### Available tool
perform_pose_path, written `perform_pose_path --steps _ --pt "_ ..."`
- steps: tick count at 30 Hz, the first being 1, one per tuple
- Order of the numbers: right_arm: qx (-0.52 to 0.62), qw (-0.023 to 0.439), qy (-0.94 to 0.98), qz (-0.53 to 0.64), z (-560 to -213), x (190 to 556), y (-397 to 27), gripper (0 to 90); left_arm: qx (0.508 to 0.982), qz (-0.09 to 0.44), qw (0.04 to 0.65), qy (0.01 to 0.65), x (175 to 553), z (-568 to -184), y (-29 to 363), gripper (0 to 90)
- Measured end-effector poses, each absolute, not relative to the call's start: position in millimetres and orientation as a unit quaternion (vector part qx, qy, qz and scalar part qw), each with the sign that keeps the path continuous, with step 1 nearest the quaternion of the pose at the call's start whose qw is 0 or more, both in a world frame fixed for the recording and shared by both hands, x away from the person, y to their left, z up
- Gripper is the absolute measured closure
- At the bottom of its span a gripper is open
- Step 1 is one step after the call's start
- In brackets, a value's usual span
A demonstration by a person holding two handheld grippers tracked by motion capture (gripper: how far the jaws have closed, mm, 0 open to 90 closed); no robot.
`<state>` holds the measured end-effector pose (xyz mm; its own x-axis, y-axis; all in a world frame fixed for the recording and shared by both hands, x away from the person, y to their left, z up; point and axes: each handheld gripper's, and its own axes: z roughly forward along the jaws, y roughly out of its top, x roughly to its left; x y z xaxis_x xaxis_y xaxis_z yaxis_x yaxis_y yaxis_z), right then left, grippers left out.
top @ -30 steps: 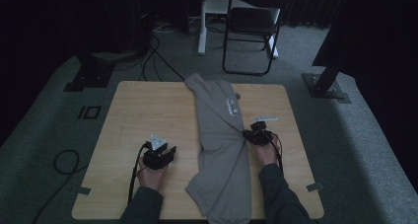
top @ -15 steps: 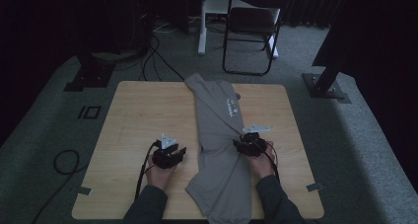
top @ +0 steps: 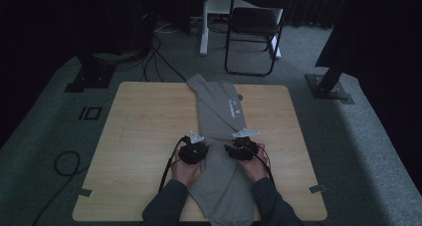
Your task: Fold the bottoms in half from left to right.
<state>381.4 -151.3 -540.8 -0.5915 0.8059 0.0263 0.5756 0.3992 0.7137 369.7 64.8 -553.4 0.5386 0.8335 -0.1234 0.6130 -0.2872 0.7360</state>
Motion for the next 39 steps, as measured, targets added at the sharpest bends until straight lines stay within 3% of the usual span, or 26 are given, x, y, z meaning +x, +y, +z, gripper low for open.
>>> perform_pose_path --steps 3,11,19,32,34,35,36,38,39 --pt "0.418 0.168 0.828 0.335 -546.3 374.6 -150.7 57.4 0.787 0.145 0.382 0.461 372.0 -553.9 67.8 86.6" --pt "0.420 0.175 0.832 0.319 -544.4 343.4 -180.3 57.3 0.784 0.147 0.383 0.465 370.8 -554.1 74.4 86.7" --pt "0.436 0.174 0.825 0.315 -544.3 334.6 -200.0 56.5 0.775 0.150 0.383 0.479 371.8 -554.0 82.4 85.9" --pt "0.380 0.178 0.834 0.358 -527.9 357.6 -131.5 54.8 0.774 0.147 0.387 0.478 373.3 -554.6 87.3 84.8" --pt "0.384 0.154 0.846 0.336 -537.1 364.4 -114.2 52.6 0.776 0.151 0.384 0.477 373.1 -554.5 88.8 85.1" --pt "0.386 0.151 0.849 0.327 -540.2 363.0 -112.5 54.5 0.776 0.151 0.383 0.477 373.0 -554.5 89.7 85.3" --pt "0.384 0.145 0.850 0.330 -544.2 357.4 -115.0 66.9 0.776 0.150 0.384 0.477 373.1 -554.5 90.3 85.4" --pt "0.384 0.145 0.850 0.330 -544.2 357.4 -115.0 66.9 0.776 0.150 0.385 0.476 373.1 -554.6 91.2 85.4" --pt "0.383 0.139 0.851 0.330 -543.6 352.4 -119.3 74.3 0.777 0.150 0.384 0.476 372.9 -554.6 92.0 85.4"
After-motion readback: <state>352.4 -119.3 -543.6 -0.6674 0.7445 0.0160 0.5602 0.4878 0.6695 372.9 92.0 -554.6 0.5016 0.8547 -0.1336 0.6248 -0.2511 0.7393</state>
